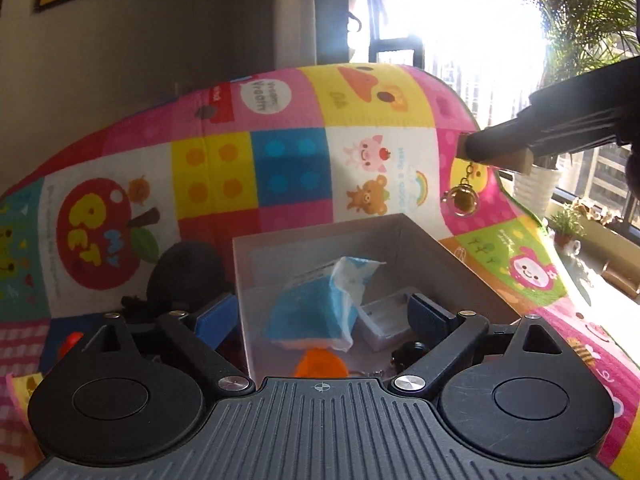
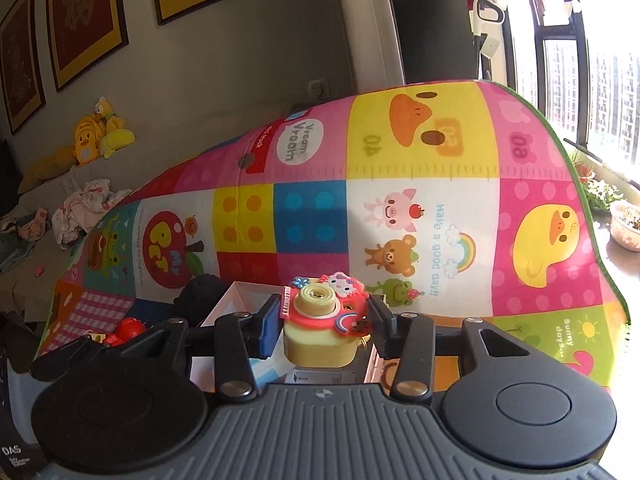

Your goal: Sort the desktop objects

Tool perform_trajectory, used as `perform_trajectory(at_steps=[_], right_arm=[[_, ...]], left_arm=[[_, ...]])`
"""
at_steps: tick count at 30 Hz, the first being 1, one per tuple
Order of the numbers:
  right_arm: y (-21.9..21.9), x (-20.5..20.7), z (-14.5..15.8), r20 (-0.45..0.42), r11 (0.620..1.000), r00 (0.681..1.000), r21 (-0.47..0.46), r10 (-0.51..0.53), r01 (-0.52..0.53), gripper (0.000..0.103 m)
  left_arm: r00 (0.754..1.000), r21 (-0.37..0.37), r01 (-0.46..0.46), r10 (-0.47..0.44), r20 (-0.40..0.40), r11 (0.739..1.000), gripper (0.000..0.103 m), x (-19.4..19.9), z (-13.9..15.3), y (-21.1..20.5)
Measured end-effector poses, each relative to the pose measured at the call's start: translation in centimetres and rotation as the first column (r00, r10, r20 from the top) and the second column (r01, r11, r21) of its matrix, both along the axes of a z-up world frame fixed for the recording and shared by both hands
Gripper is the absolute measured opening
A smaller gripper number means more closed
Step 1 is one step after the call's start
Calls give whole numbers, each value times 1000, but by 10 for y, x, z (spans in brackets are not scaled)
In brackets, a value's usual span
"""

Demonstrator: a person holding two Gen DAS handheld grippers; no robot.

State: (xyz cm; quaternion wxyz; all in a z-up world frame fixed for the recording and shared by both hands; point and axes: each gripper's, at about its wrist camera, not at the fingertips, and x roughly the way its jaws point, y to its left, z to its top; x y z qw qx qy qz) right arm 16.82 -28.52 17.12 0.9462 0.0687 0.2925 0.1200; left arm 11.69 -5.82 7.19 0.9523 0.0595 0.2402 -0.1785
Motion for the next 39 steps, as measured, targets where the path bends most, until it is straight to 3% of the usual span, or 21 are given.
perform_trajectory(at_steps=[2, 5, 11, 17, 20, 25, 29, 34, 37, 38, 39], right_arm=[[9, 31, -11, -67, 1000, 998, 30, 2, 1, 45], [23, 63, -33, -133, 1000, 991, 1, -17, 17, 44], [38, 99, -77, -267, 993, 961, -106, -72, 45, 46], [50, 89, -63, -220, 983, 970, -171, -104, 67, 62], [76, 86, -43, -180, 985, 982, -172, -62, 31, 87], [159, 105, -29, -175, 983, 981, -153, 78, -105, 102], [228, 135, -58, -229, 960, 969, -235, 96, -151, 103], [272, 162, -94, -221, 915, 974, -384, 42, -126, 103], [280, 167, -103, -316, 917, 944, -344, 89, -202, 103], [284, 161, -104, -307, 909, 947, -361, 94, -207, 100], [290, 154, -104, -298, 887, 947, -398, 117, -234, 89]], left_arm=[[1000, 1, -11, 11, 12, 1000, 96, -18, -1, 13], [998, -34, -53, 53, 15, 998, 97, -40, -8, 37], [972, -111, -225, 215, -99, 968, 98, -50, -36, 92], [920, -178, -381, 353, -172, 907, 100, -50, -53, 137], [900, -200, -426, 391, -193, 882, 101, -47, -57, 146], [896, -217, -435, 396, -201, 874, 102, -49, -60, 150], [901, -225, -424, 385, -200, 877, 102, -49, -62, 150], [903, -250, -420, 375, -208, 873, 102, -48, -63, 152], [903, -261, -419, 368, -223, 870, 102, -47, -64, 154], [903, -261, -418, 367, -222, 870, 102, -47, -64, 154], [904, -260, -415, 365, -221, 872, 103, -47, -64, 154]])
